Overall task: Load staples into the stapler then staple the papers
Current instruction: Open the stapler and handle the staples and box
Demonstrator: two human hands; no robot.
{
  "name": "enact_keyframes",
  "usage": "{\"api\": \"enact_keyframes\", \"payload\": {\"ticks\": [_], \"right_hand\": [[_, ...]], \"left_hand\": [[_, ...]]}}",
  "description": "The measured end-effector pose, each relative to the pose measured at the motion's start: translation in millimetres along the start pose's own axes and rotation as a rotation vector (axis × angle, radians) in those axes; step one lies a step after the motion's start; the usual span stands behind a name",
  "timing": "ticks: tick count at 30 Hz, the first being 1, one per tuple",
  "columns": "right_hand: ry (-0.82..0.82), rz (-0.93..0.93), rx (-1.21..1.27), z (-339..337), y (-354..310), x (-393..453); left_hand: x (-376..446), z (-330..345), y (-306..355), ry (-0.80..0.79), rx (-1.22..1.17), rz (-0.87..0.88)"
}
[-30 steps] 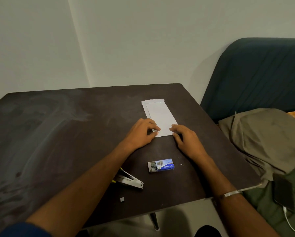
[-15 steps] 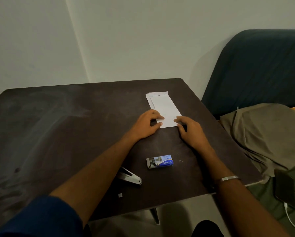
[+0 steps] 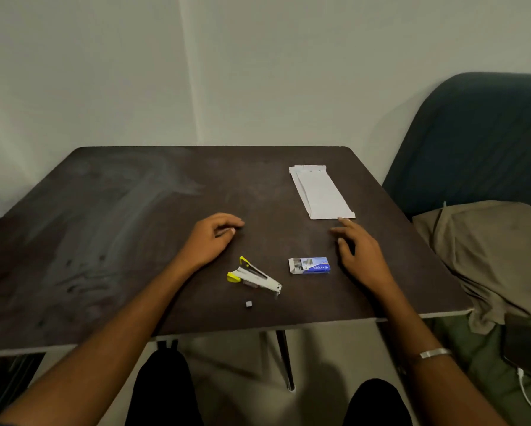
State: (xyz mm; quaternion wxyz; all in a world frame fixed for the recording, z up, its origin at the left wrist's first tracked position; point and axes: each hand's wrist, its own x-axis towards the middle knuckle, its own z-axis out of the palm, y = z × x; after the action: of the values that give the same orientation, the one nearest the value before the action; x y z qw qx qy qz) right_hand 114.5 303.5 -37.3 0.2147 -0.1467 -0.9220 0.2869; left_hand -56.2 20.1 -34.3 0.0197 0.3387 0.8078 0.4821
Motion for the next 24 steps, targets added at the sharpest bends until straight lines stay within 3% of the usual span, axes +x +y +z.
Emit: {"api": "enact_keyframes", "payload": {"ticks": [4,8,12,19,24], "right_hand": [[-0.02,-0.062,0.099,4,-23,-28],[-0.011,-0.236,0.165,19,-55,-54],[-0.081,-0.35,0.05,39,-90,-76],[-0.224,-0.441,-0.13,54,-113,-84],[-0.223,-0.441,-0.134,55,-116,-79]], "left_hand": [[-45,-9,8,0.061,-0.086,-0.056],[-76,-11,24,-0.032,-0.095,-0.026],[-84,-13,24,-0.171,0.04,0.079],[-82,-11,20,-0.182,0.135,0.15],[-77,-12,21,-0.226,0.175,0.153]]}}
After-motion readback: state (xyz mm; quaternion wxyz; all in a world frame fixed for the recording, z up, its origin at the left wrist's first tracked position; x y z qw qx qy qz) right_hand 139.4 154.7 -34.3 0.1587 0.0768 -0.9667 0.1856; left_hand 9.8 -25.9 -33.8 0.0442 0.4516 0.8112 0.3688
